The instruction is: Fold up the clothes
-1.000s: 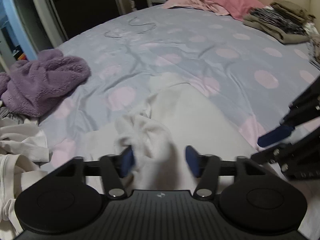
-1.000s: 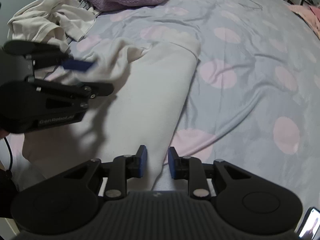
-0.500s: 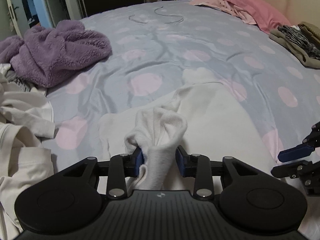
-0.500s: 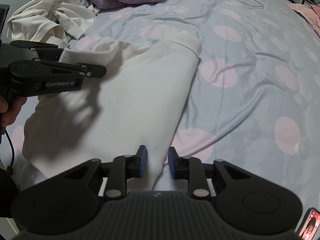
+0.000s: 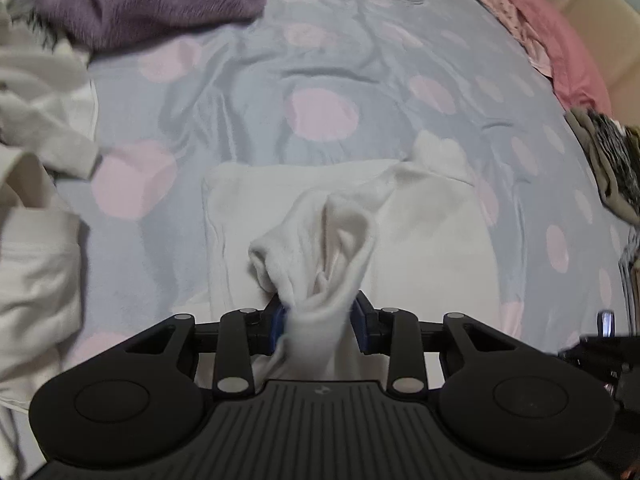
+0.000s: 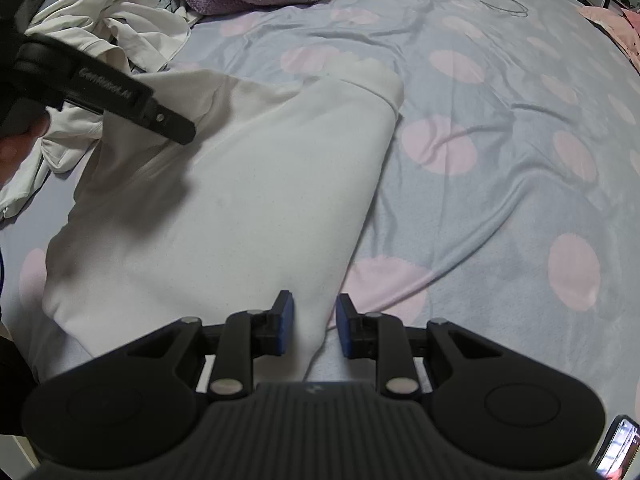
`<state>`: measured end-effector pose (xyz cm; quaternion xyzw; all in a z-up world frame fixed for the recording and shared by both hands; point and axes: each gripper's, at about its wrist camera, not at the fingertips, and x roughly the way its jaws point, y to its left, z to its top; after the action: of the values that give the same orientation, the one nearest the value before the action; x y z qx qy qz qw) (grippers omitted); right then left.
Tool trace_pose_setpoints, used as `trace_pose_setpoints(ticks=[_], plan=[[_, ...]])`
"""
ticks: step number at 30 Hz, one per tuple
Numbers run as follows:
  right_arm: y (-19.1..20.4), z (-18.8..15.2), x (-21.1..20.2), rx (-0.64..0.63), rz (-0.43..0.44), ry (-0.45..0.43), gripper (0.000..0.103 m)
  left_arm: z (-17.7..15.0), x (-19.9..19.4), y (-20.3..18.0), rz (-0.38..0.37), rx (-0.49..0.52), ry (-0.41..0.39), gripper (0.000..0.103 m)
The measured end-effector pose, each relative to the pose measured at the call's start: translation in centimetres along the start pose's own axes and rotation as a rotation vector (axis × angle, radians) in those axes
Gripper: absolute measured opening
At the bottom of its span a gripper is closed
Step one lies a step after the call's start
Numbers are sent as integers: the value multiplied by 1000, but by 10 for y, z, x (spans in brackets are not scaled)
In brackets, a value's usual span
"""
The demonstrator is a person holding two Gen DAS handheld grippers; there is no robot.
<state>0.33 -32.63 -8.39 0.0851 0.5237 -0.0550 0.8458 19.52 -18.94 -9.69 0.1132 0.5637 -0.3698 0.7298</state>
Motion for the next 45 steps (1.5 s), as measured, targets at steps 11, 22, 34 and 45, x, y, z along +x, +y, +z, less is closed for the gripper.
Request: trace_pose_setpoints(ticks=[11,22,34,45], plan=[[-1,1,2,-3,5,7,27,8,-19,-23,8,157,-329,16],[-1,2,1,-1,9,17,28,10,-28,-38,224,289,-399,5],[-8,3,-3,18,20,7,35,12,-41,-2,217,97,-332,40],[-22,-12,-15,101,123,38,43,-63,-74,-11,65,66,-214,63]])
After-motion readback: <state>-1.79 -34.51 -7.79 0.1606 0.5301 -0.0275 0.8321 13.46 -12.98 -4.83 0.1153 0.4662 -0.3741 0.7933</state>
